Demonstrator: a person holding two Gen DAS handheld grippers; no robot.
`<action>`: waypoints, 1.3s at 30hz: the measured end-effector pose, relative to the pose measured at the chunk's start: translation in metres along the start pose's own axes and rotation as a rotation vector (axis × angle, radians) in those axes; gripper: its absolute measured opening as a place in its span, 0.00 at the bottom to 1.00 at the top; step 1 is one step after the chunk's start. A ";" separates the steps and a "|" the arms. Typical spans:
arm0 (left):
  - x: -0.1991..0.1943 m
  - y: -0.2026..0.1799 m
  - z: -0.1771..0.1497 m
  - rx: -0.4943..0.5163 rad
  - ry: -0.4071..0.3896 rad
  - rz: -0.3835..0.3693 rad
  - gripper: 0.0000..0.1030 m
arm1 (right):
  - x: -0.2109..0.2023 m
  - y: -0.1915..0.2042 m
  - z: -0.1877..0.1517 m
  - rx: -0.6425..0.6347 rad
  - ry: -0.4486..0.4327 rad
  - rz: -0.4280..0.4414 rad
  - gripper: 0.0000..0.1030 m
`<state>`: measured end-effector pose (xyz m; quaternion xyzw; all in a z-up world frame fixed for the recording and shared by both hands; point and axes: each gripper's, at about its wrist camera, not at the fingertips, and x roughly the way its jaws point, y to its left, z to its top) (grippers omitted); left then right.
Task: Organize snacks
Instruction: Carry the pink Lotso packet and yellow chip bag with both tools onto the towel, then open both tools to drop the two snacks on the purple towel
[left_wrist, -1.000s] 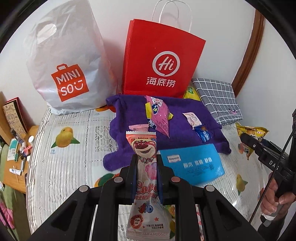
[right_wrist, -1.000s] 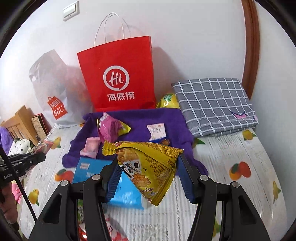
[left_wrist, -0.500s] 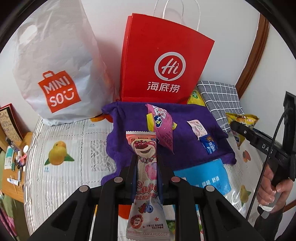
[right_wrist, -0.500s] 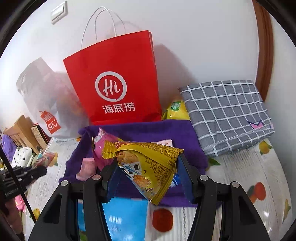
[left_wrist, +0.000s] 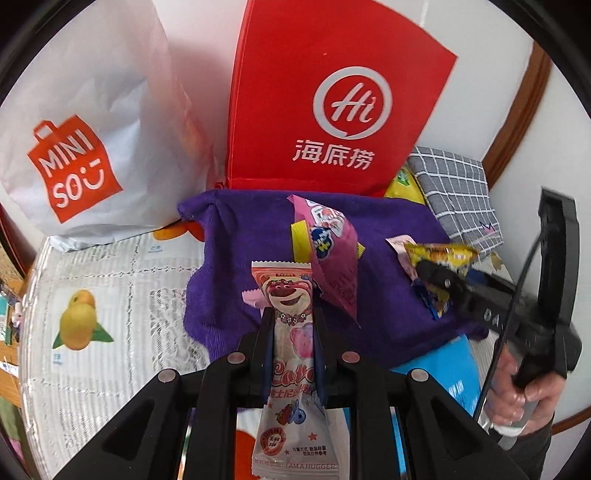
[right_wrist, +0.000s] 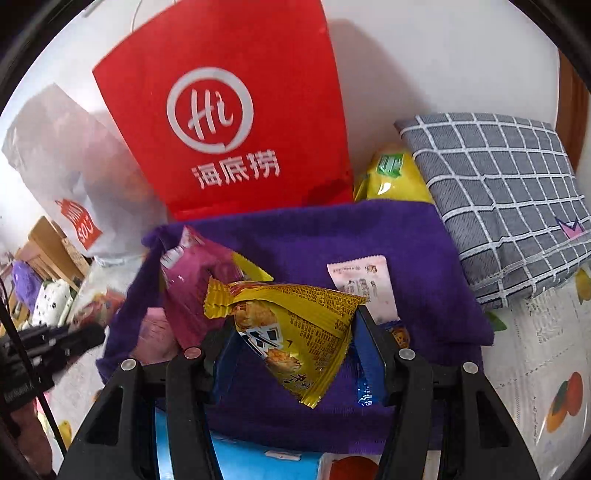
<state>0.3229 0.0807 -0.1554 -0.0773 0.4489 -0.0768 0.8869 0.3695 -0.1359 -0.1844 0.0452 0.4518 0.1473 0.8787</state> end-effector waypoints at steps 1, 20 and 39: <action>0.004 0.001 0.003 -0.005 0.002 -0.001 0.16 | 0.003 -0.002 0.000 0.005 0.010 0.006 0.56; 0.060 0.015 0.026 -0.064 0.072 -0.021 0.17 | 0.034 -0.007 -0.006 0.006 0.170 0.086 0.56; 0.045 0.019 0.021 -0.090 0.093 -0.041 0.42 | 0.005 0.002 -0.003 -0.011 0.095 0.081 0.69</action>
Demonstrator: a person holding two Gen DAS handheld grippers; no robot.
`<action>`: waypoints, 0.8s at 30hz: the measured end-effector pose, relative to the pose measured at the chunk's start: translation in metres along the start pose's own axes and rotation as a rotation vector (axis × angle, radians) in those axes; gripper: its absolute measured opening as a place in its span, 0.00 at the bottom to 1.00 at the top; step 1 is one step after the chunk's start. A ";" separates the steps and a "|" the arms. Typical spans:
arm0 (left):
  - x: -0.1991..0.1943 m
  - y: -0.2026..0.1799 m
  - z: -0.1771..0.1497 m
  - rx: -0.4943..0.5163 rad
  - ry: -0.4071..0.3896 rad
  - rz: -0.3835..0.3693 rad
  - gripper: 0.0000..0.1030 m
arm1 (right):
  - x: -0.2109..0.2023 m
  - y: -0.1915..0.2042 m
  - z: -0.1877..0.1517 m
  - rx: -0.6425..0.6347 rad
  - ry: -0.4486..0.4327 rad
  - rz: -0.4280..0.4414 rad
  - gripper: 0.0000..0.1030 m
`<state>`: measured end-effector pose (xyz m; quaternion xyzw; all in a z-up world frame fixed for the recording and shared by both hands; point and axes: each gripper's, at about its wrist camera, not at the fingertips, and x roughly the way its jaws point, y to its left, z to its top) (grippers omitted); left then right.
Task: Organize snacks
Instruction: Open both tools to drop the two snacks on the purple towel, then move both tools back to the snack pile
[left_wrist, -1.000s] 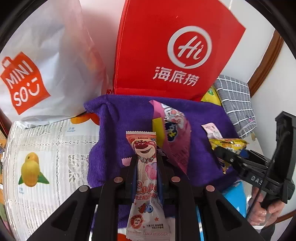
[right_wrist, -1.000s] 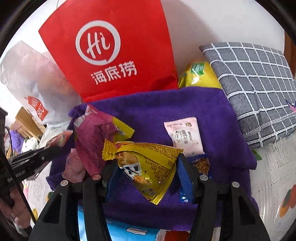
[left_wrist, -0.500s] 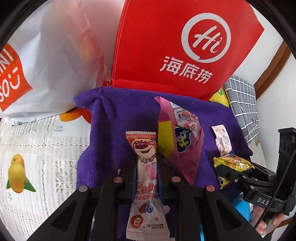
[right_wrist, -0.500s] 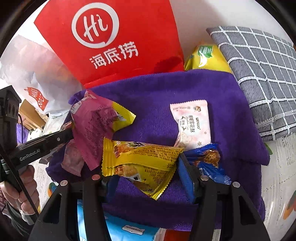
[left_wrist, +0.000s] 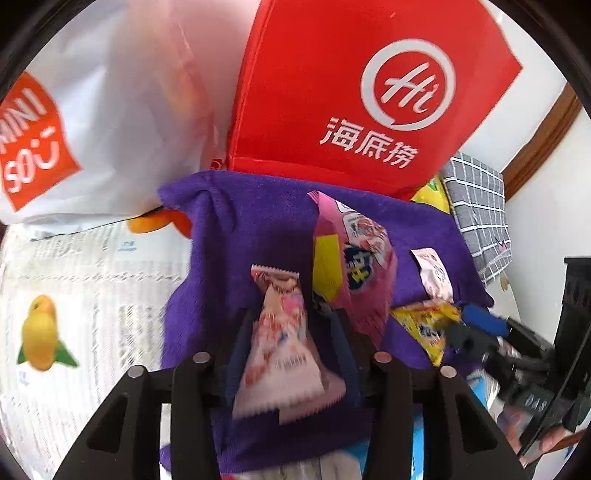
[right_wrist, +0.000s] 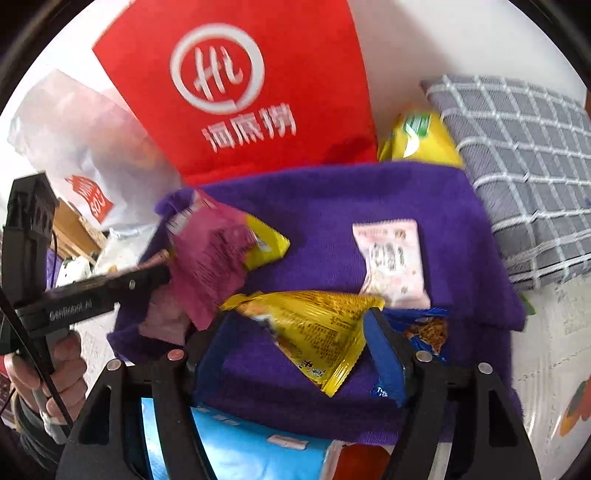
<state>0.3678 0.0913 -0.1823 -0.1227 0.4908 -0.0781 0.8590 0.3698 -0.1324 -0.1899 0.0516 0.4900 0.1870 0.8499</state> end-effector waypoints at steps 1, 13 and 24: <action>-0.005 0.000 -0.003 0.003 -0.004 0.002 0.42 | -0.007 0.002 0.000 0.005 -0.022 -0.012 0.69; -0.077 -0.017 -0.061 0.056 -0.068 0.012 0.44 | -0.094 0.031 -0.056 -0.011 -0.134 -0.068 0.66; -0.112 -0.020 -0.127 0.033 -0.079 -0.024 0.46 | -0.131 0.043 -0.140 0.018 -0.091 -0.046 0.66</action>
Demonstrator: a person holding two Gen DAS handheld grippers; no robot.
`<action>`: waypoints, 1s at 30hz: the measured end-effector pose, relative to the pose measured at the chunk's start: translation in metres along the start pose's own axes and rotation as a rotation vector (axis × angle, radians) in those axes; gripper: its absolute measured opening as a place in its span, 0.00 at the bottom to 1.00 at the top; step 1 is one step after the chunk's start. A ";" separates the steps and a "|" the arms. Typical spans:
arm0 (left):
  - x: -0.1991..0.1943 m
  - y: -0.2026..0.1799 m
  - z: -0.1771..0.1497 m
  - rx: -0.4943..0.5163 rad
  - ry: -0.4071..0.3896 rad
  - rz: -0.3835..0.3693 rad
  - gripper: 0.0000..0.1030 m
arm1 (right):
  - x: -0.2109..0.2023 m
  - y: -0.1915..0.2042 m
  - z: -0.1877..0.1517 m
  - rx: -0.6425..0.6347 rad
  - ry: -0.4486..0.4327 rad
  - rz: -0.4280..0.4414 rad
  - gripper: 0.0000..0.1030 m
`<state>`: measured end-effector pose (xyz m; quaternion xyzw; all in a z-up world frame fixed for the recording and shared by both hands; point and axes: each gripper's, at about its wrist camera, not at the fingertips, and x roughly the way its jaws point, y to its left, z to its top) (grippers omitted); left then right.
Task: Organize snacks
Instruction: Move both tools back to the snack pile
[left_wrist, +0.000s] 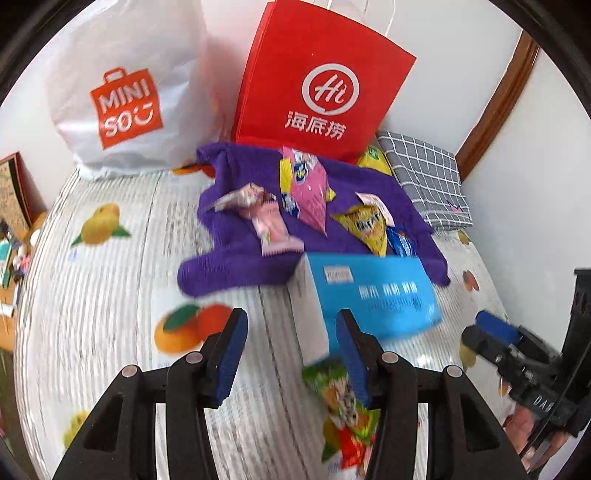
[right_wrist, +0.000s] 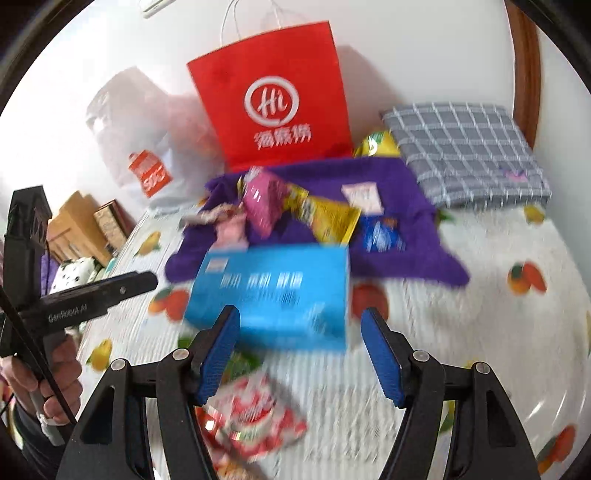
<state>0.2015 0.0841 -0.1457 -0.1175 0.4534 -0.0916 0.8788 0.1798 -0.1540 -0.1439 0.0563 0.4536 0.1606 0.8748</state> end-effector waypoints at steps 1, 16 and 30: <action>-0.001 0.000 -0.006 -0.004 0.005 -0.001 0.46 | 0.000 0.001 -0.009 0.001 0.009 0.007 0.66; -0.012 0.012 -0.059 0.000 0.046 0.001 0.46 | 0.046 0.030 -0.072 -0.131 0.149 0.047 0.67; -0.014 0.009 -0.075 0.010 0.062 -0.001 0.46 | 0.054 0.012 -0.069 -0.136 0.144 0.063 0.61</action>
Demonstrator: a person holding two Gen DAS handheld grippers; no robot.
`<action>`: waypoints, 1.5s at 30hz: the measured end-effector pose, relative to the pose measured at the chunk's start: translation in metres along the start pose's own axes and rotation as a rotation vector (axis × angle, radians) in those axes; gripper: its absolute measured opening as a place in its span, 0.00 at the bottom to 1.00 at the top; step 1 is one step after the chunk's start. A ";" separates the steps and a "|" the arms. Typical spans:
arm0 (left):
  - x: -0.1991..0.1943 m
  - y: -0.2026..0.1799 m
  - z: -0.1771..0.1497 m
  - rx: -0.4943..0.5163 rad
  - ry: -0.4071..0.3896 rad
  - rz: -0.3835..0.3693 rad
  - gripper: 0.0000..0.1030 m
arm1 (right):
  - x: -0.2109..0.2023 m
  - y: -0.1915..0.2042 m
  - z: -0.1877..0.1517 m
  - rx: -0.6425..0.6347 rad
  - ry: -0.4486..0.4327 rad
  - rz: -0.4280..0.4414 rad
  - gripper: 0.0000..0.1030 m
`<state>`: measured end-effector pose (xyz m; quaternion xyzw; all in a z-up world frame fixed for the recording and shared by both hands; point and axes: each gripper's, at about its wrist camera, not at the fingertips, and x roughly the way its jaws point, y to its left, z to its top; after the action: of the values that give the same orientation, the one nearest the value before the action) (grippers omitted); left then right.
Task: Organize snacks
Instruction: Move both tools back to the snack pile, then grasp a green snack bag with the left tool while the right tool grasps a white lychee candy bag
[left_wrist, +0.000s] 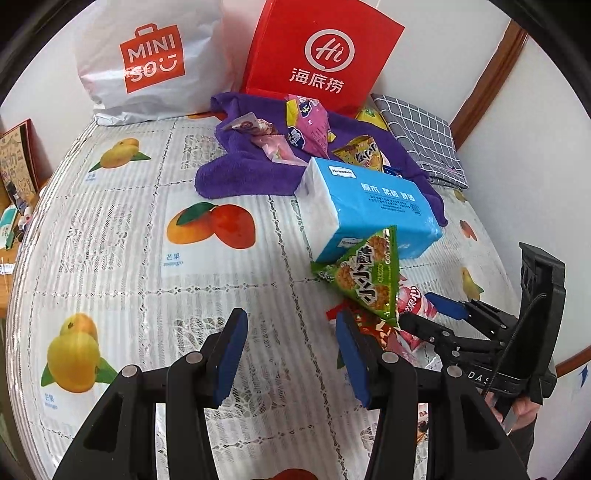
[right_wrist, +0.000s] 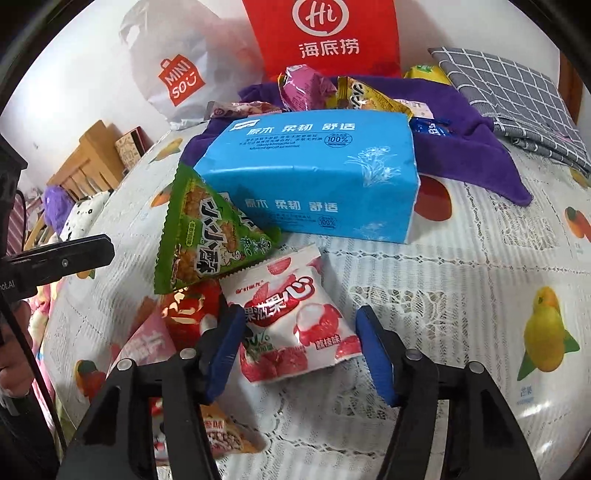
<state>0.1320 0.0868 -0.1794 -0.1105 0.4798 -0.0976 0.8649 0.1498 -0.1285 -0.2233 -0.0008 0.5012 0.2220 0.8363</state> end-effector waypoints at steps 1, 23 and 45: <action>0.001 -0.001 0.000 0.000 0.000 -0.001 0.46 | 0.000 0.002 0.000 -0.008 -0.005 -0.007 0.61; 0.026 -0.070 0.007 0.092 -0.005 -0.003 0.46 | -0.036 -0.055 -0.021 0.038 -0.132 -0.254 0.57; 0.062 -0.073 0.021 0.065 -0.010 0.094 0.37 | -0.035 -0.094 -0.026 0.138 -0.129 -0.330 0.57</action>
<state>0.1777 0.0016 -0.1980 -0.0601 0.4766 -0.0720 0.8741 0.1493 -0.2325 -0.2275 -0.0116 0.4537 0.0464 0.8899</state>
